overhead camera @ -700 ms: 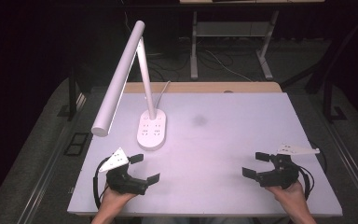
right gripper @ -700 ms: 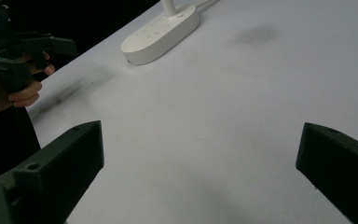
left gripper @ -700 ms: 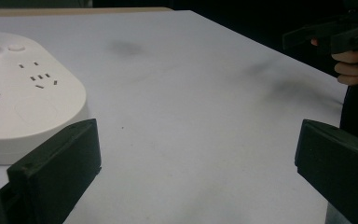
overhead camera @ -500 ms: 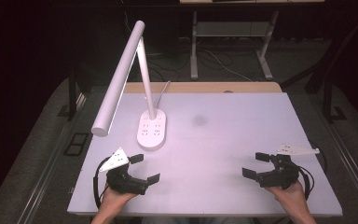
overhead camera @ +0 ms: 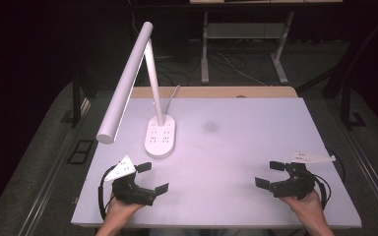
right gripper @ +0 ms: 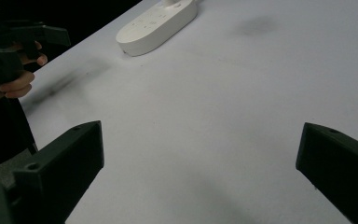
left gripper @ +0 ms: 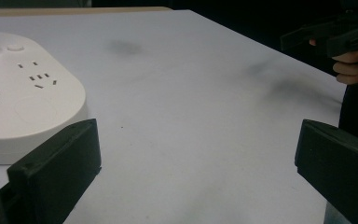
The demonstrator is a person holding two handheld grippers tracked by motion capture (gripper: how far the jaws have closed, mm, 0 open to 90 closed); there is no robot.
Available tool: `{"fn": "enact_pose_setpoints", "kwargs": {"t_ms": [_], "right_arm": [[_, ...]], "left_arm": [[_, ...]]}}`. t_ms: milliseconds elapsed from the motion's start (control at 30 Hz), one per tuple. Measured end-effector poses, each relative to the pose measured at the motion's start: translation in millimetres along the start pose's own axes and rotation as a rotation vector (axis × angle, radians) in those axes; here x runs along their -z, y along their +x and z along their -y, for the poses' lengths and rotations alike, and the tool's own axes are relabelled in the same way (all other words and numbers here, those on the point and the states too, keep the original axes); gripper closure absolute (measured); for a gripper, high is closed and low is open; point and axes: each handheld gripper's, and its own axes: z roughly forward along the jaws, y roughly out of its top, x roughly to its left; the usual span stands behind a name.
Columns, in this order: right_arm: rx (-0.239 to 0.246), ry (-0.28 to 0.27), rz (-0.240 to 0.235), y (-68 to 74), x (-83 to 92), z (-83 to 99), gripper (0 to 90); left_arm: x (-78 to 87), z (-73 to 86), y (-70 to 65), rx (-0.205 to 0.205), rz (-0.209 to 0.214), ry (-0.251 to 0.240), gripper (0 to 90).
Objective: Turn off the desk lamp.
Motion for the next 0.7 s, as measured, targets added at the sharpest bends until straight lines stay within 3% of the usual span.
{"fn": "enact_pose_setpoints", "kwargs": {"t_ms": [533, 700], "right_arm": [[-0.011, 0.023, 0.003, 5.3, 0.7, -4.9, 0.8], [0.008, 0.046, 0.008, 7.9, 0.5, -11.6, 0.8]], "left_arm": [[-0.7, 0.3, -0.5, 0.002, 0.000, 0.003, 0.0], [0.4, 0.3, 0.5, 0.002, -0.004, -0.001, 0.0]]}}
